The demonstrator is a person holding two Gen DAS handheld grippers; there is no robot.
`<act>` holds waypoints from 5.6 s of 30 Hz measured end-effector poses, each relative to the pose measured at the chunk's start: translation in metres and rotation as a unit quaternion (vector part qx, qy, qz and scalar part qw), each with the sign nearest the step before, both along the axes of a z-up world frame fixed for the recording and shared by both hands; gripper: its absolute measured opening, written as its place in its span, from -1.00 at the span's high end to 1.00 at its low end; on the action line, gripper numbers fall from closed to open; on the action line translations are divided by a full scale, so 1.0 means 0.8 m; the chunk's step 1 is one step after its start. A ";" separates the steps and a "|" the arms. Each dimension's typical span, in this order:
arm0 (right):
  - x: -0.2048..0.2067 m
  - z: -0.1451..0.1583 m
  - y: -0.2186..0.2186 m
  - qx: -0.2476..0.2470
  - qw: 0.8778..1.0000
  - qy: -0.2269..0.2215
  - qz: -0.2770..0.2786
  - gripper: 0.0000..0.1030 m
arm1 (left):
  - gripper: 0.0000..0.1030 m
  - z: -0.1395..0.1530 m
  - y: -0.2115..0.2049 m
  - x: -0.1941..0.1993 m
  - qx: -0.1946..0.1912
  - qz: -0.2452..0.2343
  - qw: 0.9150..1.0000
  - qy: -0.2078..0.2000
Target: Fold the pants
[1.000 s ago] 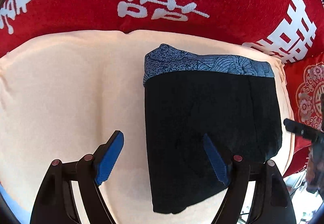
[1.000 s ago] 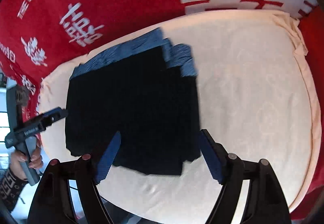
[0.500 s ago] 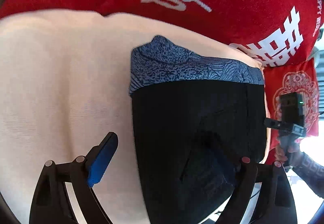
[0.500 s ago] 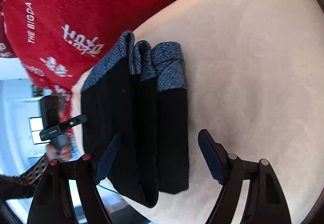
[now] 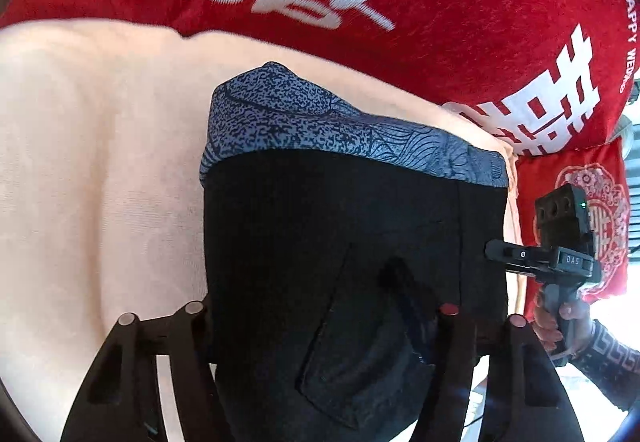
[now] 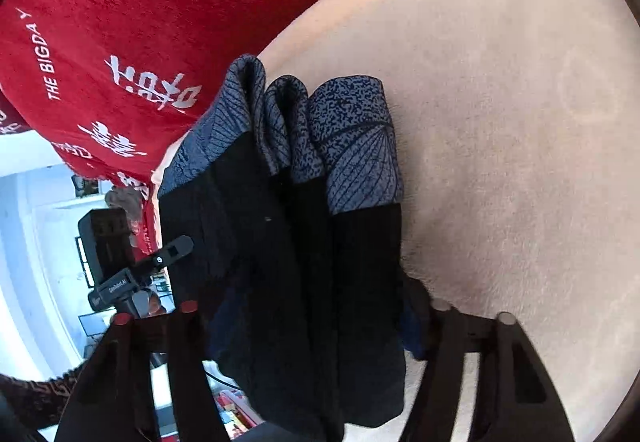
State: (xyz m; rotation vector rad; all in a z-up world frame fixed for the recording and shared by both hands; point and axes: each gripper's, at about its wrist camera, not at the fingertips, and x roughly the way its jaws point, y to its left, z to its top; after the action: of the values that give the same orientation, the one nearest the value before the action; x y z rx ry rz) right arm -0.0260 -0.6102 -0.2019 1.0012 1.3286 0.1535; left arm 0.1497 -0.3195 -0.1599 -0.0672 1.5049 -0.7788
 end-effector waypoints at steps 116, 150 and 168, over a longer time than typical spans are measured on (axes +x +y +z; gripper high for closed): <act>-0.221 0.299 0.280 -0.361 0.930 0.053 0.029 -1.00 | -0.98 0.283 0.144 -0.281 0.214 -0.034 0.956 -0.197; -0.206 0.306 0.295 -0.374 0.925 0.043 0.041 -1.00 | -0.98 0.291 0.150 -0.274 0.215 -0.024 0.954 -0.208; -0.202 0.302 0.298 -0.373 0.926 0.042 0.049 -1.00 | -0.98 0.285 0.151 -0.273 0.220 -0.028 0.953 -0.206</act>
State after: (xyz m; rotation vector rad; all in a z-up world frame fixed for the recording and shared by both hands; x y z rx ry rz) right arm -0.1876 -0.3721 0.0394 0.2943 1.3531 -0.3106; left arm -0.0686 -0.1987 0.0682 0.4502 1.2495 -0.4486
